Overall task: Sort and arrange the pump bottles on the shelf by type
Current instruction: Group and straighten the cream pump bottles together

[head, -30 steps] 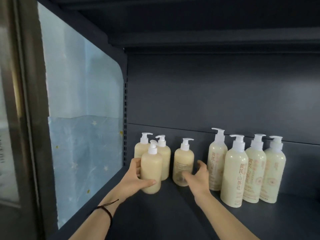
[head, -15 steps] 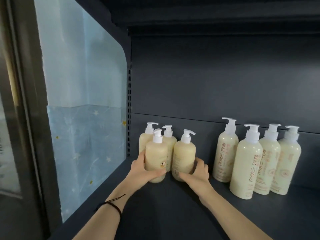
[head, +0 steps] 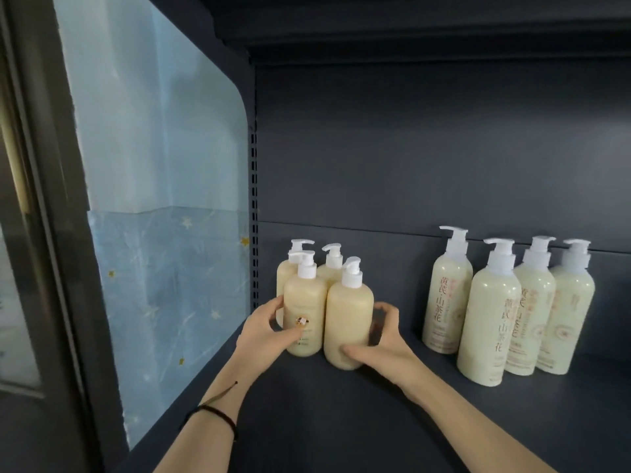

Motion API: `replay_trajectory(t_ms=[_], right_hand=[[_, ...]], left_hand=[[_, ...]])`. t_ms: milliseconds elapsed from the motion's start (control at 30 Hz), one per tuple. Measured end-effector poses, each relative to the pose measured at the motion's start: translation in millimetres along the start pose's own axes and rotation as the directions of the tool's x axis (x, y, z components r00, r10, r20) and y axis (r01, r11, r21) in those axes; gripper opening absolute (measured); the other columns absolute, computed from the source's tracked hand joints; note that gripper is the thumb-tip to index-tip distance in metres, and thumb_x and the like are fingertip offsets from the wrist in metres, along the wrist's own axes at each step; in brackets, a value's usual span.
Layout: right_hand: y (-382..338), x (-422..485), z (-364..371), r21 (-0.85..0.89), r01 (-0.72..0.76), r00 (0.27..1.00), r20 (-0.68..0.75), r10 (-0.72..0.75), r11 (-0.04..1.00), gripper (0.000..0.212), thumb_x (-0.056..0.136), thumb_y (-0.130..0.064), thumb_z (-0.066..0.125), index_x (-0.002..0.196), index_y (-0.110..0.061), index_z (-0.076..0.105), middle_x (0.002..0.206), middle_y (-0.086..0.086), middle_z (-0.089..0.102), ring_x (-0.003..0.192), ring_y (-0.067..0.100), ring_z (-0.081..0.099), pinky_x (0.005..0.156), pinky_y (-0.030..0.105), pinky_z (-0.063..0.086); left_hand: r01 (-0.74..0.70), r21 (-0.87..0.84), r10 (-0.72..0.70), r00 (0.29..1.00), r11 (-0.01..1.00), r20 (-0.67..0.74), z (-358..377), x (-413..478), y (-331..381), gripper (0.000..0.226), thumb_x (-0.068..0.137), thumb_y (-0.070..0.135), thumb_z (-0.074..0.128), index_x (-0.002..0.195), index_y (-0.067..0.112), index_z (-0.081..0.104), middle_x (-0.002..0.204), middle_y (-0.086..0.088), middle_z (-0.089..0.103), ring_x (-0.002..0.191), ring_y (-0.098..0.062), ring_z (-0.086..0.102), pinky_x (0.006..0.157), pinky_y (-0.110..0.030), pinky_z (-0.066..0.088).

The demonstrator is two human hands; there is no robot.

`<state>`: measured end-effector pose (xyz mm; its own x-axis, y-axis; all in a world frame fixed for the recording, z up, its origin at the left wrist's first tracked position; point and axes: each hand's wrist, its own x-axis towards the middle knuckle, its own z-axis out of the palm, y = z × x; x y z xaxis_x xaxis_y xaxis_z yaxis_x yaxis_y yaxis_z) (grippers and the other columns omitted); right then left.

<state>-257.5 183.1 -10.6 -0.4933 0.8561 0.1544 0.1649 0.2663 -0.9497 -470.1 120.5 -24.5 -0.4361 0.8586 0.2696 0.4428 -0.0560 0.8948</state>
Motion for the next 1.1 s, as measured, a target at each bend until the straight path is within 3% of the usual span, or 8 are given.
replay_trajectory(t_ms=[67,267,533,600,700,800,967,1100], right_hand=[[-1,0,3,0.003,0.018,1.000,0.001,-0.018,1.000,0.078,0.073,-0.013,0.081,0.123,-0.031,0.025,0.110,-0.001,0.052,0.094,0.005,0.057,0.066,0.013,0.049],[-1,-2,13,0.049,0.048,0.999,0.009,-0.049,0.998,0.080,0.070,-0.011,0.084,0.123,-0.030,0.027,0.115,-0.005,0.050,0.101,0.003,0.055,0.070,0.011,0.049],[-5,-1,2,-0.063,-0.021,0.980,0.194,0.033,0.998,0.072,0.074,-0.014,0.068,0.131,-0.035,0.030,0.118,-0.014,0.054,0.105,-0.001,0.054,0.074,0.013,0.048],[-3,-1,4,-0.071,-0.004,0.988,0.157,0.015,0.997,0.071,0.074,-0.017,0.077,0.127,-0.034,0.033,0.118,-0.014,0.055,0.105,-0.001,0.055,0.077,0.015,0.048],[2,4,16,-0.095,0.051,0.997,-0.057,-0.057,0.994,0.074,0.059,-0.028,0.090,0.112,-0.032,0.038,0.113,-0.007,0.056,0.101,0.004,0.057,0.076,0.017,0.048],[6,6,30,-0.150,0.082,0.970,-0.213,-0.114,0.985,0.082,0.049,-0.036,0.088,0.110,-0.033,0.034,0.113,-0.010,0.044,0.105,0.007,0.051,0.085,0.025,0.048],[13,7,22,-0.222,0.074,0.993,-0.073,-0.092,0.972,0.105,0.049,-0.035,0.079,0.139,-0.032,0.024,0.125,-0.010,0.044,0.117,0.008,0.047,0.098,0.031,0.046],[13,6,20,-0.229,0.041,0.993,-0.096,-0.065,0.973,0.098,0.056,-0.033,0.085,0.138,-0.029,0.032,0.117,-0.008,0.049,0.103,0.002,0.054,0.085,0.016,0.046]], left_hand=[[0.026,0.038,-0.025,0.999,0.999,-0.023,6,0,2,0.068,0.054,0.054,0.067,0.120,0.042,0.054,0.118,0.015,0.055,0.109,-0.006,0.052,0.099,-0.040,0.043],[-0.021,-0.005,0.020,0.997,1.000,-0.072,17,-4,4,0.081,0.057,0.040,0.084,0.129,0.032,0.048,0.116,0.011,0.051,0.107,-0.006,0.052,0.097,-0.038,0.046],[0.001,-0.055,-0.009,0.988,0.999,-0.154,8,-9,4,0.084,0.042,0.049,0.084,0.117,0.037,0.049,0.115,0.012,0.059,0.101,-0.008,0.059,0.088,-0.041,0.052],[0.004,-0.064,-0.015,0.986,0.998,-0.168,6,-10,4,0.086,0.040,0.051,0.082,0.118,0.036,0.048,0.117,0.012,0.058,0.102,-0.009,0.059,0.089,-0.041,0.052],[0.013,-0.054,-0.022,0.985,0.998,-0.170,4,-11,3,0.081,0.047,0.043,0.085,0.119,0.037,0.046,0.119,0.011,0.057,0.104,-0.009,0.058,0.091,-0.041,0.051],[0.013,-0.035,-0.019,0.985,0.999,-0.169,3,-12,3,0.078,0.057,0.034,0.085,0.124,0.035,0.045,0.119,0.011,0.057,0.107,-0.010,0.056,0.091,-0.038,0.050],[0.024,-0.066,-0.035,0.986,0.997,-0.163,-1,-14,4,0.075,0.070,0.017,0.081,0.134,0.027,0.044,0.116,0.010,0.058,0.108,-0.010,0.054,0.090,-0.028,0.045],[0.034,-0.095,-0.046,0.991,0.995,-0.130,-3,-14,3,0.071,0.070,0.008,0.077,0.130,0.030,0.046,0.112,0.012,0.061,0.104,-0.006,0.058,0.081,-0.023,0.045]])
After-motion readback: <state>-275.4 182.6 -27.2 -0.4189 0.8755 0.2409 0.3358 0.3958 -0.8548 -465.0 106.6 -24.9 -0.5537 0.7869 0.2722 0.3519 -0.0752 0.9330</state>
